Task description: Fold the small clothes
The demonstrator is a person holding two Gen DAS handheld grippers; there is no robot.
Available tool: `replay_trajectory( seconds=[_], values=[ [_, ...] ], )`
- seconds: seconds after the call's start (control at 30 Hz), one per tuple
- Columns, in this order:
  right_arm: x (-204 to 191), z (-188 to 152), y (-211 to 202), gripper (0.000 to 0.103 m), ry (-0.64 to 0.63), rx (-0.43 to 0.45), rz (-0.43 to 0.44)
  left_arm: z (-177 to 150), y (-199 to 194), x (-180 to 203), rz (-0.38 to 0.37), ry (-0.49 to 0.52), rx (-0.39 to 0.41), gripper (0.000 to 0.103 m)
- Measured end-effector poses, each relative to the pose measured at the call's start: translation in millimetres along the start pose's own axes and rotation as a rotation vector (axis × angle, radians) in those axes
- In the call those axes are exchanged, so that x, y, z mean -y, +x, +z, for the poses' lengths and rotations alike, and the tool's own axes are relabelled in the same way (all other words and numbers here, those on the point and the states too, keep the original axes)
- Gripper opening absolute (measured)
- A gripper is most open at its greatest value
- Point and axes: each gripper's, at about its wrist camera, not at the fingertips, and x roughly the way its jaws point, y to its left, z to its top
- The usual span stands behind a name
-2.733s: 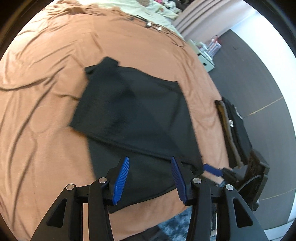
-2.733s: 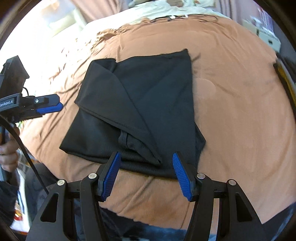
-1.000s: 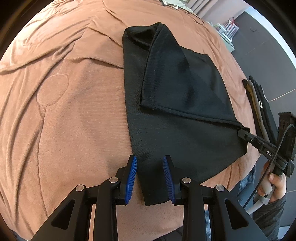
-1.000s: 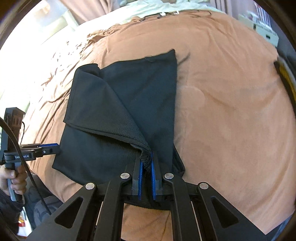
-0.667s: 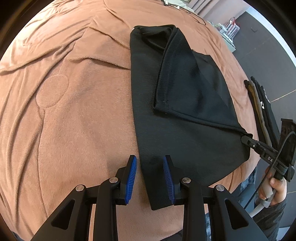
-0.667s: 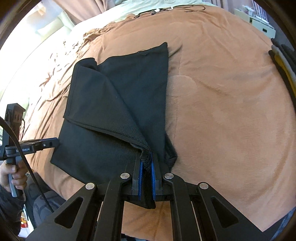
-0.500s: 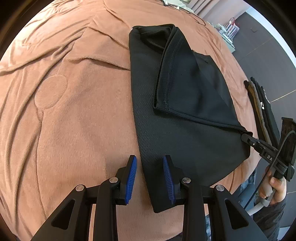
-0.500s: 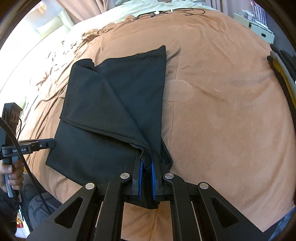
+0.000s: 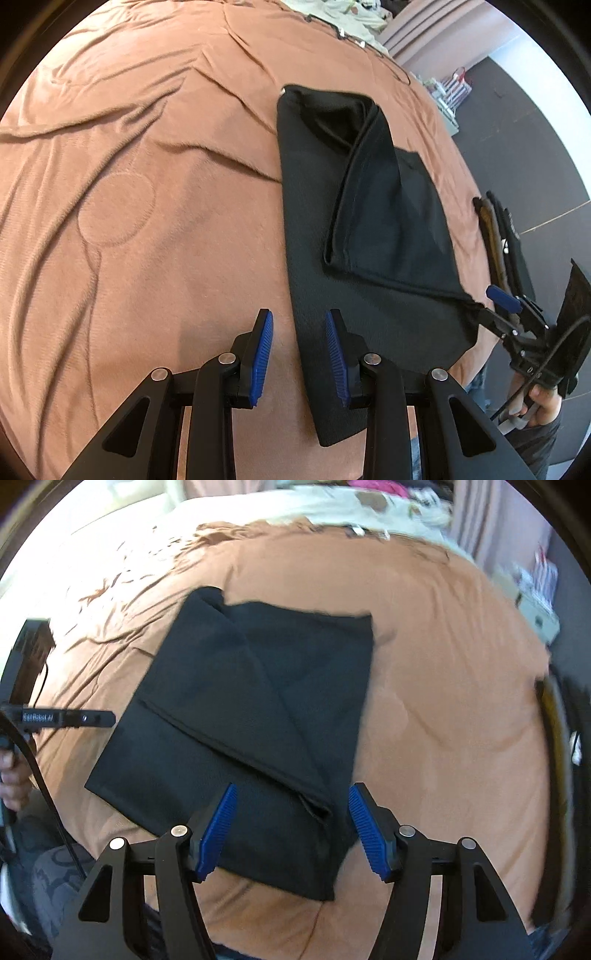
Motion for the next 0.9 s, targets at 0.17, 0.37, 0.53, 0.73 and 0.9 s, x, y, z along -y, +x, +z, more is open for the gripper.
replay_trajectory(
  seconds=[0.17, 0.37, 0.53, 0.73, 0.9],
  values=[
    [-38.8, 14.8, 8.5, 0.061, -0.115, 0.016, 0.019, 2.4, -13.9, -9.1, -0.017, -0.003, 0.013, 0.032],
    [-71.1, 26.6, 31.4, 0.054, -0.223, 0.001, 0.086, 6.5, -25.8, -22.4, -0.018, -0.019, 0.027, 0.032],
    [-86.4, 38.6, 57.2, 0.041, -0.296, -0.036, 0.095, 7.4, -32.9, -36.0, -0.015, -0.039, 0.033, 0.032],
    [-101.8, 52.1, 86.5, 0.041, -0.335, -0.051, 0.102, 7.9, -40.4, -50.1, 0.006, -0.054, 0.036, 0.032],
    [-106.6, 53.6, 109.1, 0.018, -0.357, -0.06, 0.095, 10.6, -42.4, -52.3, 0.018, -0.056, 0.03, 0.032]
  ],
)
